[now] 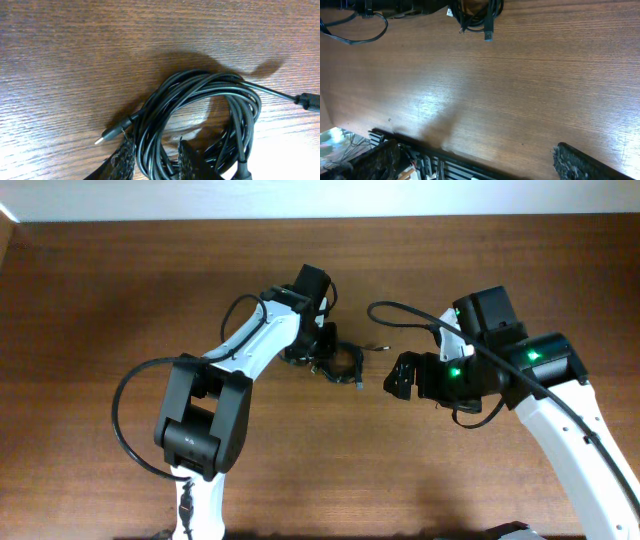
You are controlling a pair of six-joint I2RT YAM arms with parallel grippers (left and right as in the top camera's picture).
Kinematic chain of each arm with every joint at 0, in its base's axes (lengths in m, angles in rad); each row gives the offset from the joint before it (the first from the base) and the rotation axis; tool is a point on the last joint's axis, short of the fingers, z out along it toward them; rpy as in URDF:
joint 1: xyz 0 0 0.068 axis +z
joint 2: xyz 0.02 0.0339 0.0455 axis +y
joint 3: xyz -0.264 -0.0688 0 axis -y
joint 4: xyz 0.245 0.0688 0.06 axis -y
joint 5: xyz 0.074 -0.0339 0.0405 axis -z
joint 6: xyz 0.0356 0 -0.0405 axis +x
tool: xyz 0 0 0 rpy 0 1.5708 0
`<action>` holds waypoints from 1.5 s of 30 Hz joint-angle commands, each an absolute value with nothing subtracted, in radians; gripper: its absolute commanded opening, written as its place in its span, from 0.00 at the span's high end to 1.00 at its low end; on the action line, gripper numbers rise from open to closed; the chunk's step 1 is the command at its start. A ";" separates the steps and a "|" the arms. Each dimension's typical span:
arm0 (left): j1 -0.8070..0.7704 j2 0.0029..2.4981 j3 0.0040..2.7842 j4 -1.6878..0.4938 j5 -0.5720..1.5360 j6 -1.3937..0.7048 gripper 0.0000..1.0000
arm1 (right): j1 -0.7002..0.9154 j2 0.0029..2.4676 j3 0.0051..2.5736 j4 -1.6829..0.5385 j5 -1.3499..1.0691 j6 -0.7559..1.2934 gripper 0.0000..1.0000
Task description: Untangle cables
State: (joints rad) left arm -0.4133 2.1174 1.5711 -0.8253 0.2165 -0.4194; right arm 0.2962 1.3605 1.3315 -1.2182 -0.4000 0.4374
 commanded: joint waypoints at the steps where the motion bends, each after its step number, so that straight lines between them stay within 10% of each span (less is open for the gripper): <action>1: -0.419 2.128 1.576 -0.831 0.182 -0.410 0.70 | 0.303 1.364 1.333 -1.215 -0.388 0.435 0.01; 45: -0.423 1.963 1.619 -0.869 0.334 -0.229 1.00 | 0.302 1.364 1.333 -1.174 -0.349 0.435 0.02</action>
